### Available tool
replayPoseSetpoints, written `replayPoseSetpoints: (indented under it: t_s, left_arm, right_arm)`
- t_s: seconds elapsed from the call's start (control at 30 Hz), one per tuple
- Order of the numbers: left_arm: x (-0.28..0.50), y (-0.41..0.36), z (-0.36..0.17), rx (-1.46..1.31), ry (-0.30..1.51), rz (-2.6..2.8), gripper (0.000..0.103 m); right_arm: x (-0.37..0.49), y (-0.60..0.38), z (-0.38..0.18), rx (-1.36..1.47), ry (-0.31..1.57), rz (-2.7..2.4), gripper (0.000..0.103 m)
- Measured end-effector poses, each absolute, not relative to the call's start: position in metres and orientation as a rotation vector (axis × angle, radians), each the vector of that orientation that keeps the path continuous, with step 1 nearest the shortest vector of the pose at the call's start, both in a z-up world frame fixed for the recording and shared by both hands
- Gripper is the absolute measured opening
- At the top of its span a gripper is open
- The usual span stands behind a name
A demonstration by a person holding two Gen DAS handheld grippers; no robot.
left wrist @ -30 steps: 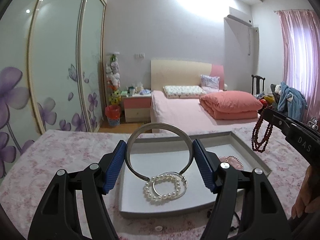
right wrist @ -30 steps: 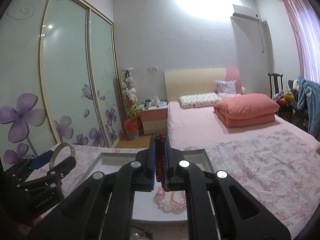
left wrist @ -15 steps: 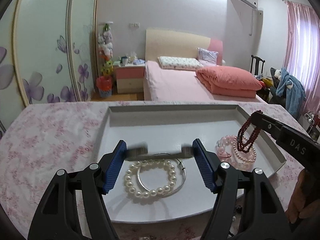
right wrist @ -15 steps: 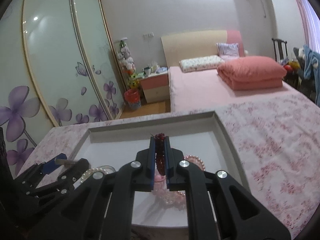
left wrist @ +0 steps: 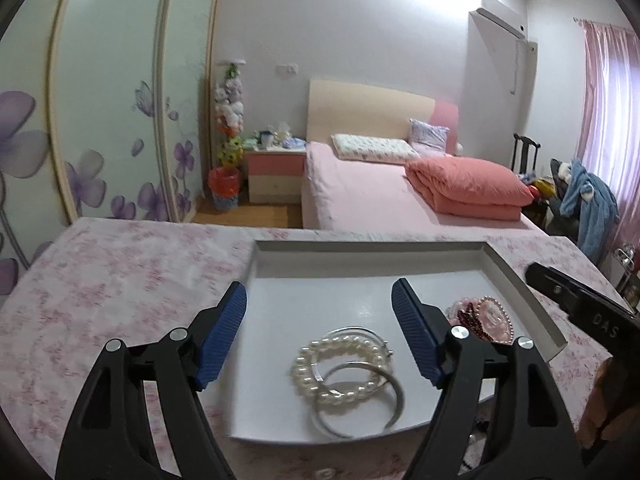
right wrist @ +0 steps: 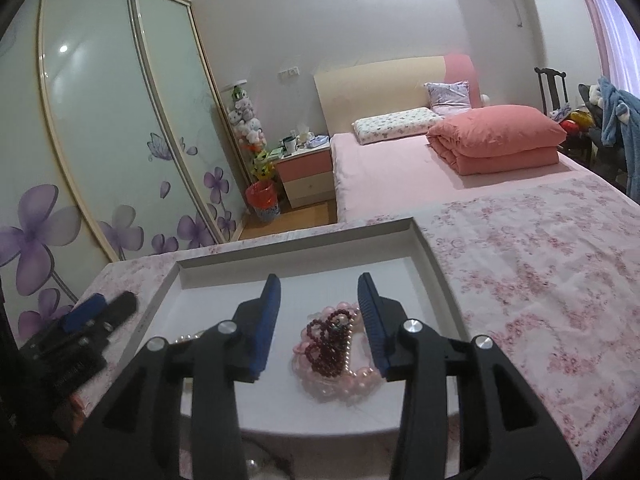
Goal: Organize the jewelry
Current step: 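Open both grippers to drop the bracelet and cuff into the tray, then grasp the black bead bracelet with the right gripper while the left gripper grasps the pearl earring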
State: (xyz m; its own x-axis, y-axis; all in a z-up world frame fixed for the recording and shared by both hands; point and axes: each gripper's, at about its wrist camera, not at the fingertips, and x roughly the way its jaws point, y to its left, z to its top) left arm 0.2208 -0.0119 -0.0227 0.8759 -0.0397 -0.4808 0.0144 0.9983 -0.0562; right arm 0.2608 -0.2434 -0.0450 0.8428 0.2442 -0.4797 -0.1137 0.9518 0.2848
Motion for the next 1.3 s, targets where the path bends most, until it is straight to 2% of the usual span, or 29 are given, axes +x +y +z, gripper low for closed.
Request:
replayPoseSetpoints:
  t_s: [0.27, 0.5, 0.6, 0.77, 1.0, 1.3]
  left_arm:
    - [0.188, 0.014, -0.014, -0.069, 0.497, 0.005, 0.075]
    - [0.158, 0.035, -0.018, -0.102, 0.520, 0.026, 0.075]
    - [0.149, 0.042, -0.020, -0.111, 0.528, 0.039, 0.075]
    - [0.143, 0.050, -0.023, -0.118, 0.541, 0.054, 0.075]
    - [0.139, 0.051, -0.029, -0.113, 0.559, 0.044, 0.075]
    - [0.141, 0.041, -0.038, -0.102, 0.588, 0.017, 0.075]
  right_arm:
    - [0.225, -0.252, -0.039, 0.248, 0.554, 0.199, 0.041]
    - [0.198, -0.246, -0.054, 0.226, 0.653, 0.244, 0.041]
    - [0.191, -0.239, -0.064, 0.195, 0.698, 0.269, 0.035]
    - [0.193, -0.214, -0.084, 0.099, 0.806, 0.316, 0.020]
    - [0.203, -0.196, -0.103, 0.021, 0.882, 0.322, 0.018]
    - [0.208, -0.186, -0.106, -0.025, 0.888, 0.330, 0.018]
